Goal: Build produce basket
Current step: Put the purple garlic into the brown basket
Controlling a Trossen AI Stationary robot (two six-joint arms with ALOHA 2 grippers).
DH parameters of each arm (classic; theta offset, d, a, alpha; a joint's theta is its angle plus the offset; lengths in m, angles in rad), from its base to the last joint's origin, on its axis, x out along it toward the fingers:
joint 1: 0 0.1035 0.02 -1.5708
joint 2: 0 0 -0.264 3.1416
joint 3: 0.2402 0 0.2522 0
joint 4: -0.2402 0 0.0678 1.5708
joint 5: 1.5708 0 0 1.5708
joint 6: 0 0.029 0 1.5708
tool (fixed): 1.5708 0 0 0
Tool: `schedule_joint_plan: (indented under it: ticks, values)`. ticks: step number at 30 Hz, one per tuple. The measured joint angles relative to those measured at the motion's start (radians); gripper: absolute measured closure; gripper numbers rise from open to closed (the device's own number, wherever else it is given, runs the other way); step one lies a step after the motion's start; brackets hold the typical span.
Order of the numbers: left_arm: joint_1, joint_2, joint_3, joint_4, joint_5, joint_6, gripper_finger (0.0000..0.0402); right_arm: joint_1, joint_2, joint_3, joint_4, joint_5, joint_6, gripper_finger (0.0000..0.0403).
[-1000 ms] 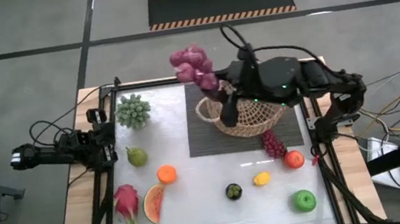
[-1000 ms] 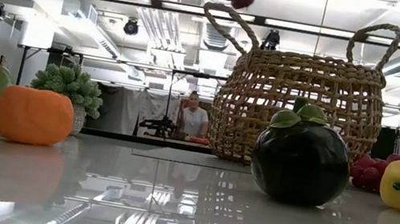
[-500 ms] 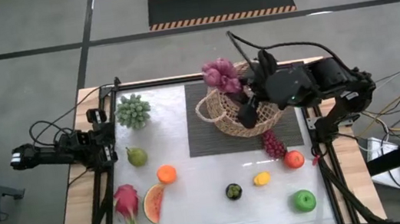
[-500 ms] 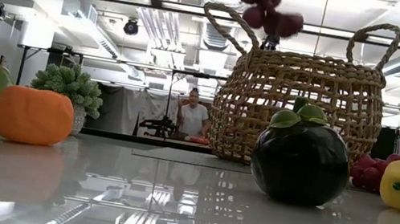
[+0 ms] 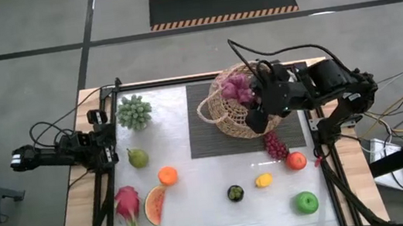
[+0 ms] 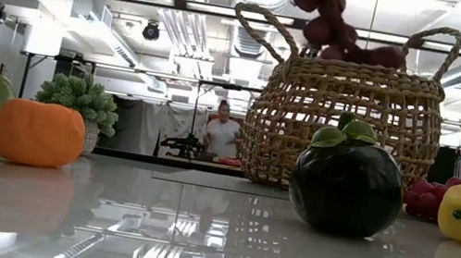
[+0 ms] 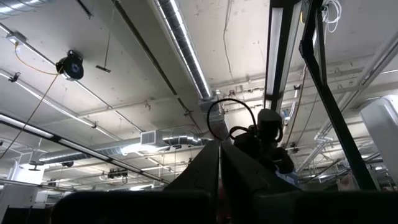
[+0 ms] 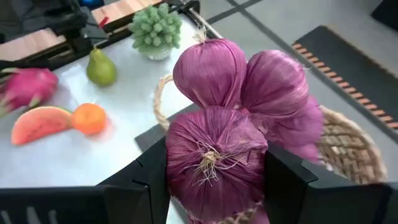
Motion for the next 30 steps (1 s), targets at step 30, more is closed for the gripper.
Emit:
schedule_joint_plan:
  ticks: [30]
  values:
    - [0.0, 0.0, 0.0, -0.003, 0.0, 0.0, 0.0402, -0.118, -0.177, -0.617, 0.017, -0.053, 0.238, 0.0226]
